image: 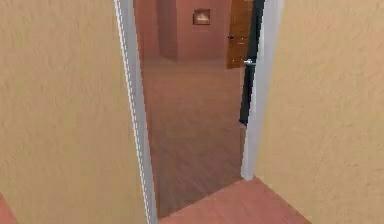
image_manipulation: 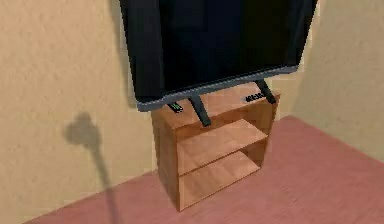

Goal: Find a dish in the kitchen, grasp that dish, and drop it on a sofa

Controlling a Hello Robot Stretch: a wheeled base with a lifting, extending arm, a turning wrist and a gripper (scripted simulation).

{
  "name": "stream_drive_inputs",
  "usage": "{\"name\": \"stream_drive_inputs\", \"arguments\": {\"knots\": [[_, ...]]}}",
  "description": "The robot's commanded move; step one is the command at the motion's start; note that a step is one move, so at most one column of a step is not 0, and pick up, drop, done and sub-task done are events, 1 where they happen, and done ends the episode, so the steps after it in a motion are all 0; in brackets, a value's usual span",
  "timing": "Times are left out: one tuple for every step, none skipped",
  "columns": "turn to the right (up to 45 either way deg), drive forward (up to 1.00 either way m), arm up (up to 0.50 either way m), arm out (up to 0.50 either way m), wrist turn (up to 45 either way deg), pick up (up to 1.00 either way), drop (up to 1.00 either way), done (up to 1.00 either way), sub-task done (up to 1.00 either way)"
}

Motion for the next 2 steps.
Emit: {"name": "stream_drive_inputs", "arguments": {"knots": [[-45.0,0.0,0.0,0.0,0.0,0.0,0.0,0.0,0.0],[-39.0,0.0,0.0,0.0,0.0,0.0,0.0,0.0,0.0]]}}
